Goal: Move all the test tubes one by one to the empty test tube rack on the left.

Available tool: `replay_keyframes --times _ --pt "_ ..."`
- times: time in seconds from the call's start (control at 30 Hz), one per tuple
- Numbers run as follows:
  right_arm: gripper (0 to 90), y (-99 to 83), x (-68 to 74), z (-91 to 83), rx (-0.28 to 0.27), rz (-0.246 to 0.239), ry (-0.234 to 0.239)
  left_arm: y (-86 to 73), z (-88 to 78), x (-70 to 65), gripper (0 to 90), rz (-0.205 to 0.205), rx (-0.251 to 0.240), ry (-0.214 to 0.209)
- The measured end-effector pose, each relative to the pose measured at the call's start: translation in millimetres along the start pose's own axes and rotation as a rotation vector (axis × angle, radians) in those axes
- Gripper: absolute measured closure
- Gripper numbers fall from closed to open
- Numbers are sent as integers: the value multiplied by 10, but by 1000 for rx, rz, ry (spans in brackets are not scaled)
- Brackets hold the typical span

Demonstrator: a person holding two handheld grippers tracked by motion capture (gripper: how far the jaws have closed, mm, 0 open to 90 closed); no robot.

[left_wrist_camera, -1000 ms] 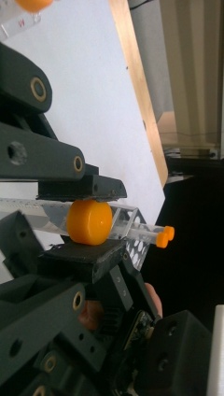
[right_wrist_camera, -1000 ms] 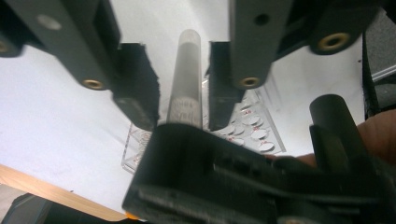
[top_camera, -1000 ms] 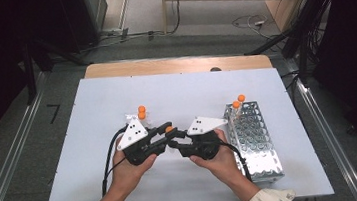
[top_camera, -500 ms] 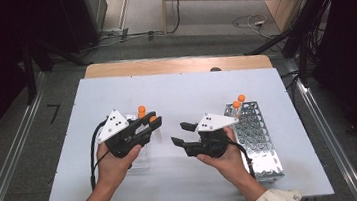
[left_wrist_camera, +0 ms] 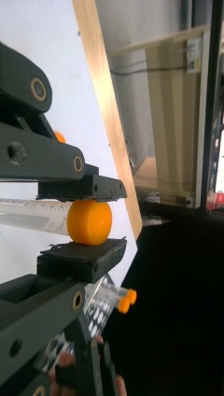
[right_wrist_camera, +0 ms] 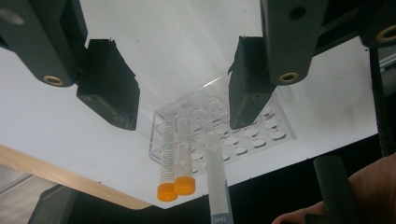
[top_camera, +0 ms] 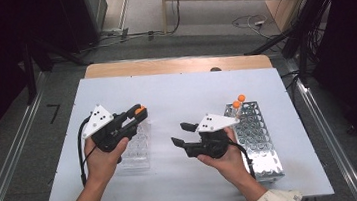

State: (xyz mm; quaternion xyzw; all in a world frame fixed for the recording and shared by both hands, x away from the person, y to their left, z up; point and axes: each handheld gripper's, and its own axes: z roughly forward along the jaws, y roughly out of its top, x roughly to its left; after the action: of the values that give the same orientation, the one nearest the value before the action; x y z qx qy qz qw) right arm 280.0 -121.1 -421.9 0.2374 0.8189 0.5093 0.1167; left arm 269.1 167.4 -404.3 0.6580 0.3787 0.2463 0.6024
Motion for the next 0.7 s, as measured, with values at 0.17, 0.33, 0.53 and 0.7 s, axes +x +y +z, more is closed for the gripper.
replay_keyframes --times 0.17,0.33,0.53,0.7 --pt "421 -4 12 8 5 -1 6 -42 6 71 704 -4 9 30" --pt "423 -11 6 6 5 3 9 -44 0 89 704 1 -2 41" --pt "424 -10 12 0 6 2 8 -90 21 120 704 1 -4 58" --pt "427 -13 12 -4 6 5 9 -123 47 122 704 6 1 61"
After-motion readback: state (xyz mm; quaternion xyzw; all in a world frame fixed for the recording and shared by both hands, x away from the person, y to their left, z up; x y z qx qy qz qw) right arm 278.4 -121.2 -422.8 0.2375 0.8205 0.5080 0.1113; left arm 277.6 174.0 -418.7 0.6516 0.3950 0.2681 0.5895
